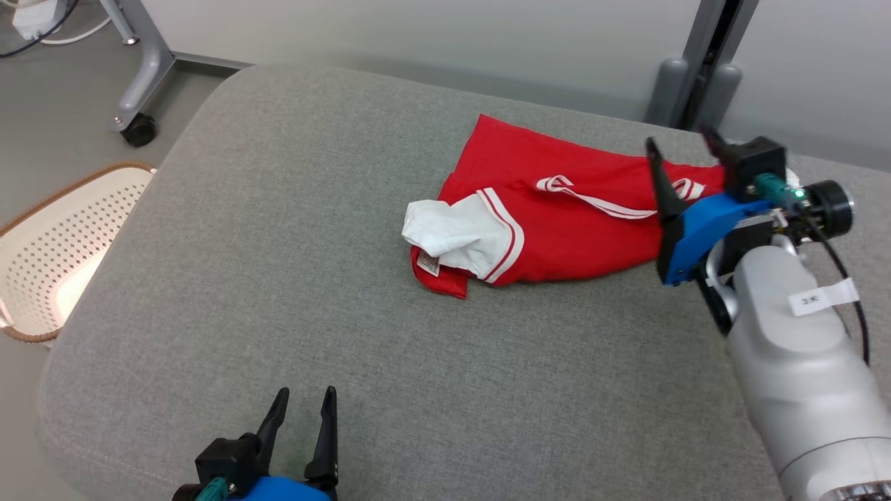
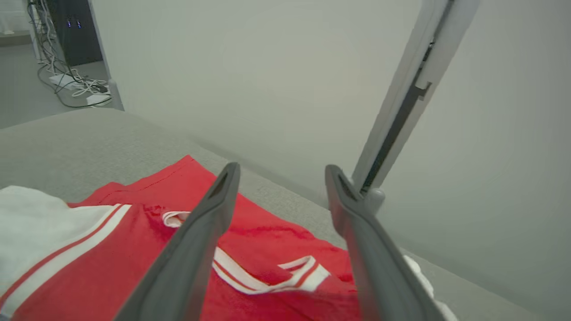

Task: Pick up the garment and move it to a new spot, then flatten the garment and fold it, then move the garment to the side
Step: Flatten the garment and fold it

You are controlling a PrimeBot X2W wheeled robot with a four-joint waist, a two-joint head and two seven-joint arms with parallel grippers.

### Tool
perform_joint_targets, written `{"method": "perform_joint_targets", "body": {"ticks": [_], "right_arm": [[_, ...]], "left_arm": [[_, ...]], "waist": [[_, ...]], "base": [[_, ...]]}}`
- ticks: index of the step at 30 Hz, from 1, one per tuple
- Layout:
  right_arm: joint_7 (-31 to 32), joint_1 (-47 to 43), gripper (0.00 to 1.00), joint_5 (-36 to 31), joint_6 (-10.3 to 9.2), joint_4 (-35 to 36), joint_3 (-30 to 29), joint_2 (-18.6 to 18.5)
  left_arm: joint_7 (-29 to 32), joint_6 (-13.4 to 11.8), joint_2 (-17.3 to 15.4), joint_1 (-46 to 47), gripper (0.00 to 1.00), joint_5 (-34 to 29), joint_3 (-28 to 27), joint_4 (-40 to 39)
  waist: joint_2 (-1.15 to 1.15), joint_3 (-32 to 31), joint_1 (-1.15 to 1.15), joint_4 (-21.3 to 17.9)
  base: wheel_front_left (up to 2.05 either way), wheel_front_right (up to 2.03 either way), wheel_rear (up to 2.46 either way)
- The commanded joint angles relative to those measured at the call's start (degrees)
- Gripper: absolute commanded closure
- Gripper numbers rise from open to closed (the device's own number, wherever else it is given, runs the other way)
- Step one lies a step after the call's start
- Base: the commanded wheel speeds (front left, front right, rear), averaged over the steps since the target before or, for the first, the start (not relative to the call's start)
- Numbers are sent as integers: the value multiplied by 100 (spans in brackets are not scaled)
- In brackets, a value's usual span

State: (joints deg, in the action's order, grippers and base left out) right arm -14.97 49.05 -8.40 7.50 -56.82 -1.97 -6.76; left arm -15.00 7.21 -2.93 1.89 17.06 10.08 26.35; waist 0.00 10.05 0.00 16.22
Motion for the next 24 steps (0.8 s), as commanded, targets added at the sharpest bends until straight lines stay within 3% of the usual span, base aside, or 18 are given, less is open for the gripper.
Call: {"method": "perform_joint_targets", "body": {"ticks": [1, 8, 13, 24], "right_arm": [[-23, 13, 0, 151, -2, -148, 392, 72], [165, 327, 0, 494, -2, -701, 1224, 185], [427, 590, 0, 645, -2, -1083, 1619, 73], [711, 962, 0, 692, -2, -1456, 1745, -204]], "left_arm": [[-24, 38, 2, 101, 0, 51, 42, -4], [-24, 40, 3, 185, 0, 135, 116, -22], [-24, 26, 4, 274, 0, 255, 229, -68], [-24, -28, 4, 503, 0, 503, 460, -158]], "waist": [[0, 65, 0, 87], [0, 270, 0, 362], [0, 525, 0, 624], [0, 995, 0, 1054]], "base": [[0, 0, 0], [0, 0, 0], [0, 0, 0], [0, 0, 0]]}}
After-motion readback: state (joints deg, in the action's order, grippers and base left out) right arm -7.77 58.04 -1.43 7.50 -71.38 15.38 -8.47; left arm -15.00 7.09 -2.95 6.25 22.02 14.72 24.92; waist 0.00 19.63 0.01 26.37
